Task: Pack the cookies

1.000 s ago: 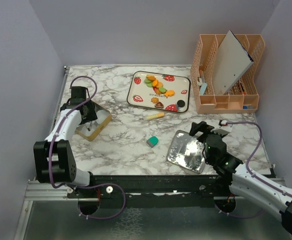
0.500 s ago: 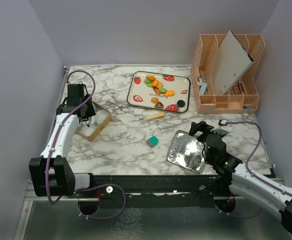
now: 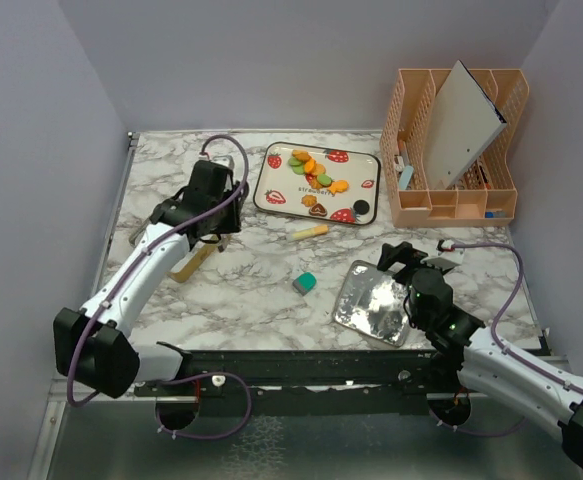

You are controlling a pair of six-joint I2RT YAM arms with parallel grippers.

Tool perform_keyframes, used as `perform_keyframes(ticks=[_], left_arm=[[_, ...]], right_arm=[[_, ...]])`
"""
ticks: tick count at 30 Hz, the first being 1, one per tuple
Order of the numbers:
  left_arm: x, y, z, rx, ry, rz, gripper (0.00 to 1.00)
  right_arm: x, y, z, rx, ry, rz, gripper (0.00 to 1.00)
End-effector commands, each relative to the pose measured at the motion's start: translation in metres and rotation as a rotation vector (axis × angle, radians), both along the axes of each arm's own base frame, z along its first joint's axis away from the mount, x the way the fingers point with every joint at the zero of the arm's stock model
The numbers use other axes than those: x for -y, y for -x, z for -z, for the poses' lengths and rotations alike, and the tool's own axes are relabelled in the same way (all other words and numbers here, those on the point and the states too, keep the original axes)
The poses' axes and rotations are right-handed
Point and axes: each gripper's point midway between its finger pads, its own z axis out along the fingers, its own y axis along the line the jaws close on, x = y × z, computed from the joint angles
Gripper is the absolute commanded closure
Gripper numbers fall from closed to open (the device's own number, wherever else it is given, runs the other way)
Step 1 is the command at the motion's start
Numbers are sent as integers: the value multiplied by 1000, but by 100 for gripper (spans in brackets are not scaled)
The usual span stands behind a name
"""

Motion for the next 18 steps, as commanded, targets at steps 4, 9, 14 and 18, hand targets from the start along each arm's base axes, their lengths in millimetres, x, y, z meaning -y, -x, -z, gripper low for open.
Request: perform_keyframes(ticks=[4, 9, 14, 18], left_arm=[[70, 2, 8, -47, -8, 141, 63], [108, 0, 17, -58, -13, 215, 61], [134, -9, 34, -93, -25, 248, 59], [144, -24, 41, -97, -39, 250, 57]], right_arm=[[-1, 0, -5, 13, -4, -6, 0], [0, 0, -6, 12, -1, -2, 0], [2, 1, -6, 13, 4, 7, 0], [3, 1, -6, 14, 5, 8, 0]])
